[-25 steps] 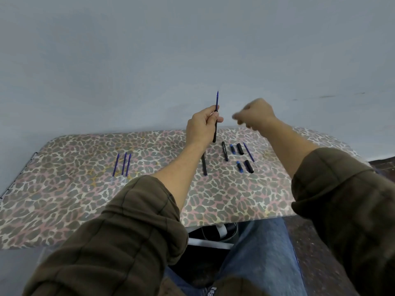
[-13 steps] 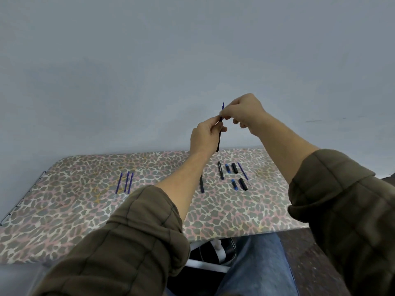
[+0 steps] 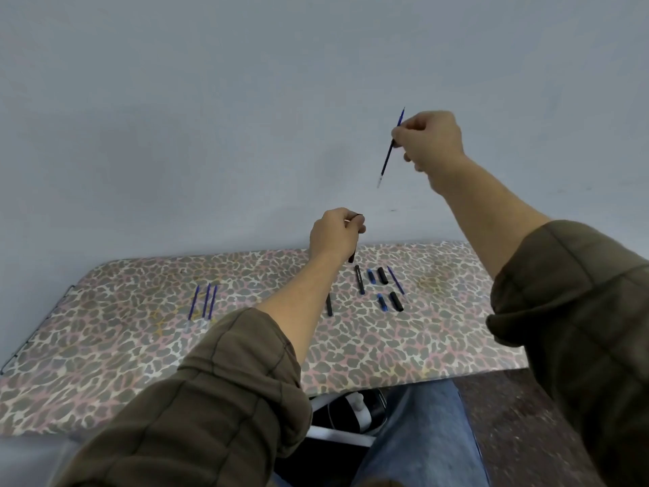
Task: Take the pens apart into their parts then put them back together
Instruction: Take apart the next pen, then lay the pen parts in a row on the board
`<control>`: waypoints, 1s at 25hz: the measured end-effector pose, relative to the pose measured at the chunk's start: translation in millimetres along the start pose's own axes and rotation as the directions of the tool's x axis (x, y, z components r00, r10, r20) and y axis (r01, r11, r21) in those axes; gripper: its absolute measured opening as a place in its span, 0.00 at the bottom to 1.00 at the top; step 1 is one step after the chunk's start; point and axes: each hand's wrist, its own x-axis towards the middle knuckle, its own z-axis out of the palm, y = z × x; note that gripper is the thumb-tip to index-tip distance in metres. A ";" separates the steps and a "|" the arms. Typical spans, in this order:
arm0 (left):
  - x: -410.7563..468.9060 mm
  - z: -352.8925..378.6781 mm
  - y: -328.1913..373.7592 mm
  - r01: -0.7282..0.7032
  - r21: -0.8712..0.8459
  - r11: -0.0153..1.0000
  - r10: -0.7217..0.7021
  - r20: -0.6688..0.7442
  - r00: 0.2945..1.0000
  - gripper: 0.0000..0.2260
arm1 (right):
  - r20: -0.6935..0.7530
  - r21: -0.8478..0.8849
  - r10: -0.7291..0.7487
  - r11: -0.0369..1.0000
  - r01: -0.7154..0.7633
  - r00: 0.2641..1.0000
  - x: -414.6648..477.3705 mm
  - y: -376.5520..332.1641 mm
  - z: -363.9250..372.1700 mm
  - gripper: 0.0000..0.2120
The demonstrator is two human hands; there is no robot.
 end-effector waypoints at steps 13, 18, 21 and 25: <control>-12.1 51.6 -60.0 0.467 0.373 0.802 -0.497 -0.017 0.867 0.14 | 0.297 -0.743 0.433 0.665 -0.079 0.851 -33.9 159.0 12.3 0.12; -18.9 79.0 -82.7 0.502 0.414 0.759 -0.564 0.032 0.825 0.15 | 0.307 -0.838 0.549 0.543 -0.053 0.777 -52.0 205.2 28.8 0.17; -19.0 86.1 -83.2 0.506 0.412 0.757 -0.559 0.009 0.829 0.16 | 0.320 -0.835 0.558 0.548 -0.051 0.765 -57.3 215.2 31.1 0.17; -14.8 86.9 -81.1 0.505 0.414 0.758 -0.565 0.028 0.825 0.12 | 0.377 -0.781 0.631 0.610 -0.134 0.678 -54.2 210.4 32.3 0.08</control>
